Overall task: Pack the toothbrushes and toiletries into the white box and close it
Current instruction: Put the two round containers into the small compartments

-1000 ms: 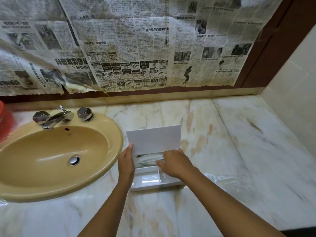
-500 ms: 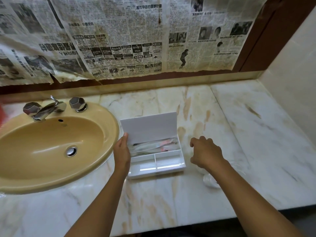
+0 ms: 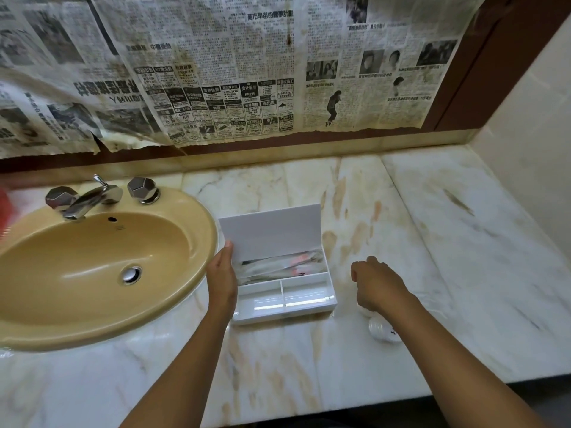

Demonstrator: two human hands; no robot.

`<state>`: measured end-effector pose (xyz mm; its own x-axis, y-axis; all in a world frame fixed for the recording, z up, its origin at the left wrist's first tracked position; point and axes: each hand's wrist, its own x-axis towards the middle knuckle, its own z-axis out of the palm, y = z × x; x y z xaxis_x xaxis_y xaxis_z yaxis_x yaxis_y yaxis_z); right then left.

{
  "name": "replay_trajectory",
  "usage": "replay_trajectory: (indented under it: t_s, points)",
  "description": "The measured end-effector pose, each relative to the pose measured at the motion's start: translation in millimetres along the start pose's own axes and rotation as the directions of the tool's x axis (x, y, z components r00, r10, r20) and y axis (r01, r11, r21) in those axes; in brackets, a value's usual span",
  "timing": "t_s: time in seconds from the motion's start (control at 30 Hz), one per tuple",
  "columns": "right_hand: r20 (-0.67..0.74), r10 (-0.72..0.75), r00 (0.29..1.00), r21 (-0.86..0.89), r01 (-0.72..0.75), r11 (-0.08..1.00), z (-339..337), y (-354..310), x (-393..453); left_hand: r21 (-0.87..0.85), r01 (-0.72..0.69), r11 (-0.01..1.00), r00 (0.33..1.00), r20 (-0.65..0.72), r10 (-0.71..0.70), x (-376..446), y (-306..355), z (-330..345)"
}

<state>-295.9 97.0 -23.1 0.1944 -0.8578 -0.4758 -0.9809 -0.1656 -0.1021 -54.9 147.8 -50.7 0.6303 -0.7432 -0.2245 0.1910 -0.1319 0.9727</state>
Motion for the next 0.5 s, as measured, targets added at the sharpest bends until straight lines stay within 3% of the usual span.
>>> replay_trajectory:
  t_s: [0.17,0.3,0.5]
  points:
    - [-0.077,-0.037,0.996,0.093,0.044,0.995,-15.2,-12.6,-5.0,-0.009,-0.009,1.0,1.0,-0.001,0.009,0.7,-0.8,-1.0]
    - [-0.265,-0.189,0.946,0.213,0.249,0.945,-30.6,-52.8,-20.3,-0.005,-0.016,1.0,1.0,0.005,0.016,1.7,-2.6,-2.0]
    - [-0.289,-0.434,0.853,0.122,0.483,0.867,-15.6,-130.7,-32.0,0.03,-0.007,1.0,1.0,0.007,0.007,4.9,-4.9,-4.6]
